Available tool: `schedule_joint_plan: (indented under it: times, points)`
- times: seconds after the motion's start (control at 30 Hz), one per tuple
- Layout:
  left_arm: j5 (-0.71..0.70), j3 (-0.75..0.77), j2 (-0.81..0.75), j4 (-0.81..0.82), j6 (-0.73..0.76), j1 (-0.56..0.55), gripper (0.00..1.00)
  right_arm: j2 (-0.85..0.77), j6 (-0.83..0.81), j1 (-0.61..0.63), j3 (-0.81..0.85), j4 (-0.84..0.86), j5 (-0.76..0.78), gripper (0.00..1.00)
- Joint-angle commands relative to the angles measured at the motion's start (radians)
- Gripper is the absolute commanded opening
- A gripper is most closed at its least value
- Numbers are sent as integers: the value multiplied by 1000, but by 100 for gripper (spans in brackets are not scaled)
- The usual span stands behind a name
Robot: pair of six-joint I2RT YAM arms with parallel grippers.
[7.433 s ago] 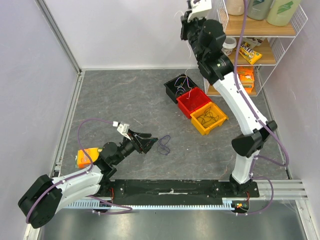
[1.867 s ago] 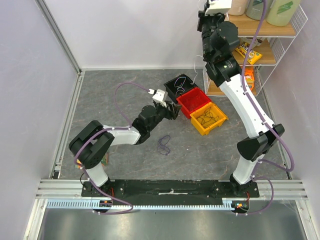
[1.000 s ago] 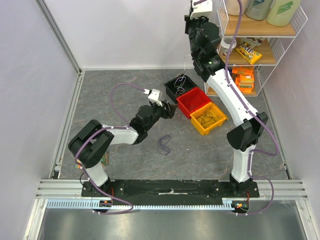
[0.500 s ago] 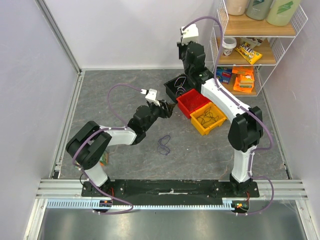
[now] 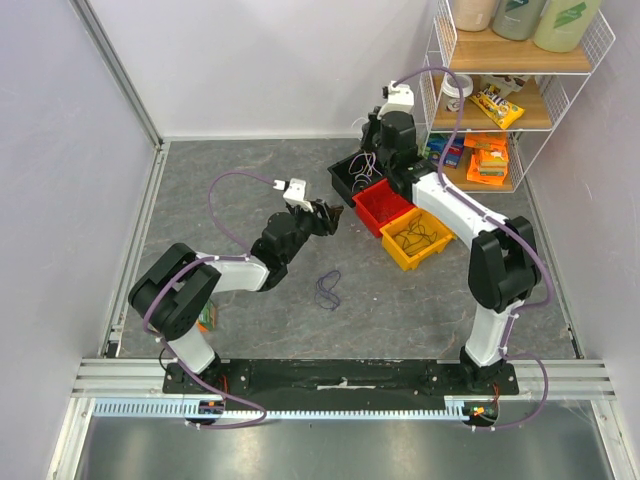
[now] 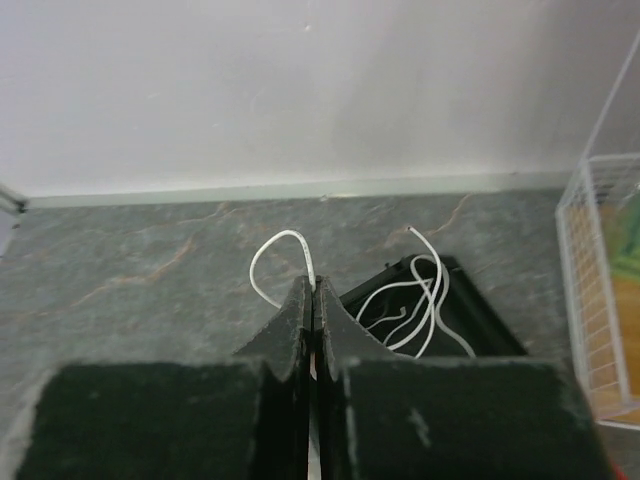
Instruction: Untangle the cables
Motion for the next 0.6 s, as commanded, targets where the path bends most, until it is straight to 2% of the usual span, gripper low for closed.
schedule_joint_plan:
  times: [0.0, 0.13, 0.3, 0.37, 0.5, 0.57]
  points:
    - [-35, 0, -14, 64, -27, 10, 65, -16, 256, -40, -11, -14, -250, 0]
    - [-32, 4, -3, 64, -32, 10, 65, 12, 293, -45, -22, -36, -281, 0]
    - [-34, 11, 9, 58, -33, 13, 65, 110, 164, -50, 19, -95, -177, 0]
    - [-30, 13, 16, 55, -38, 15, 66, 162, 144, -59, 49, -134, -186, 0]
    - [-23, 23, 26, 48, -41, 15, 66, 213, 175, -60, 72, -169, -186, 0]
    - [-23, 25, 26, 44, -41, 15, 65, 240, 184, -59, 102, -256, -149, 0]
